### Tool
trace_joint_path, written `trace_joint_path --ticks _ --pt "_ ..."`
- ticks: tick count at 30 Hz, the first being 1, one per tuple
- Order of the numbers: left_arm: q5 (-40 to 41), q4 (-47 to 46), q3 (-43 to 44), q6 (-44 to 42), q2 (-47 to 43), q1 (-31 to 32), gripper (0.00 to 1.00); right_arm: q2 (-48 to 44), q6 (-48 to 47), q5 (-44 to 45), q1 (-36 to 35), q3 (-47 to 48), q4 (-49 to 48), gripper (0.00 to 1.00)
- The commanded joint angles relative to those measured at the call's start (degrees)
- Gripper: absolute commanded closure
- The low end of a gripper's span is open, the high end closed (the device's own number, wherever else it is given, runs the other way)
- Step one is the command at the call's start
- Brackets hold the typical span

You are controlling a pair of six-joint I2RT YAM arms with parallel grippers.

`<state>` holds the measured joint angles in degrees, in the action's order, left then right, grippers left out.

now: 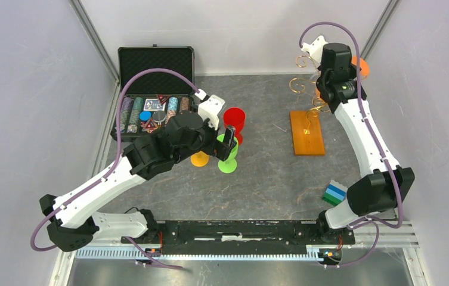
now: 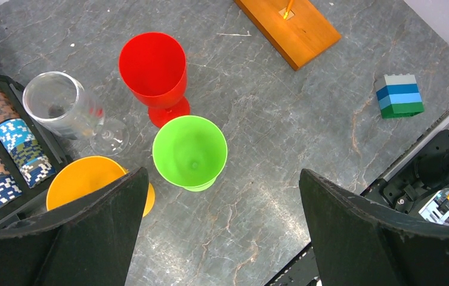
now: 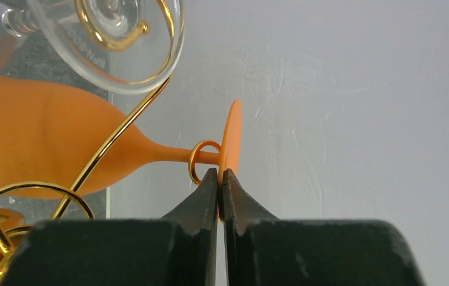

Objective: Take the wine glass off the wine glass rack

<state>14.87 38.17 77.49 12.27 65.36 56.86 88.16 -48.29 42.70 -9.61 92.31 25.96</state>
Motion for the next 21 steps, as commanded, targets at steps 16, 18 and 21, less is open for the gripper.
trace_joint_path --ticks 16,18,21 --pt "-0.11 -2.84 1.30 -1.73 -1.09 -0.22 0.00 -3.87 -11.47 5.91 0.34 -3.55 -11.40 1.00" --pt "-0.10 -2.85 1.29 -1.73 -1.18 -0.22 0.00 -3.68 -13.97 6.94 0.30 -4.47 -13.38 1.00" --pt "0.01 -2.92 1.09 -1.81 -1.36 -0.22 0.00 -3.55 -15.32 6.86 0.29 -4.77 -13.82 1.00"
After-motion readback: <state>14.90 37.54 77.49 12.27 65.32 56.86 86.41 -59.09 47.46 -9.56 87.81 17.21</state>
